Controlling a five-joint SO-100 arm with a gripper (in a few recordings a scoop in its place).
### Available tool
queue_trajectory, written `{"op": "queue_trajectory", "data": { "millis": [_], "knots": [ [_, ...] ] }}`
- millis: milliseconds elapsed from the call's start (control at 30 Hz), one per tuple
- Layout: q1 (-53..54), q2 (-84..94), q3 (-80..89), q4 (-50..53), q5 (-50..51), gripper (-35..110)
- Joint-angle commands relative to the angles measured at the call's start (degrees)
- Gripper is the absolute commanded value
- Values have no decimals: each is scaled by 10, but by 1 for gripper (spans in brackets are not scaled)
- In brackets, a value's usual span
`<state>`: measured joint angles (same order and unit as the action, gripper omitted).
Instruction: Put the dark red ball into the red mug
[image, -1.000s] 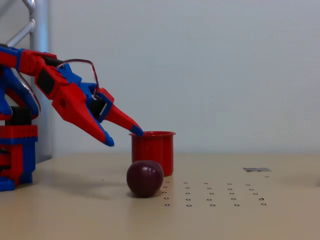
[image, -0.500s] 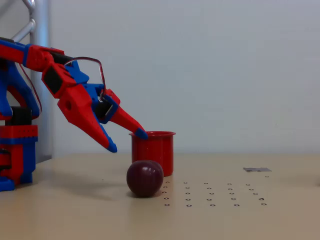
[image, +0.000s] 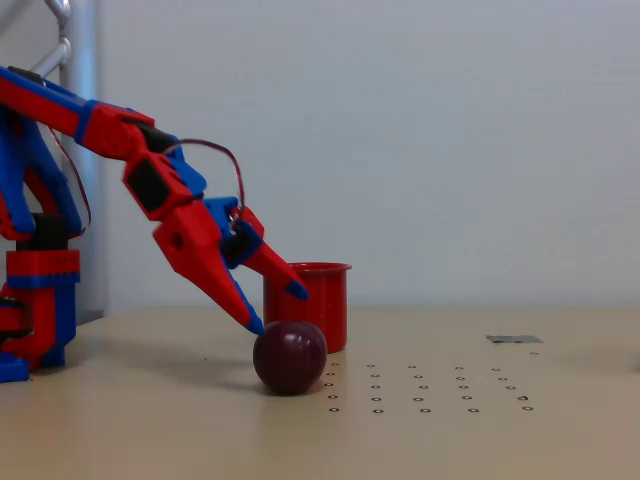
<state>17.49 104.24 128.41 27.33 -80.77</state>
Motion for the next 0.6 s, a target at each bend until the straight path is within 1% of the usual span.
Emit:
{"op": "queue_trajectory", "data": {
  "millis": [0,133,333,567],
  "knots": [
    [-13,-9,-20,-30,11,41],
    [-16,-46,-24,-44,7,41],
    [7,-79,-36,-50,-8,41],
    [16,-171,-144,-47,2,41]
  ]
}}
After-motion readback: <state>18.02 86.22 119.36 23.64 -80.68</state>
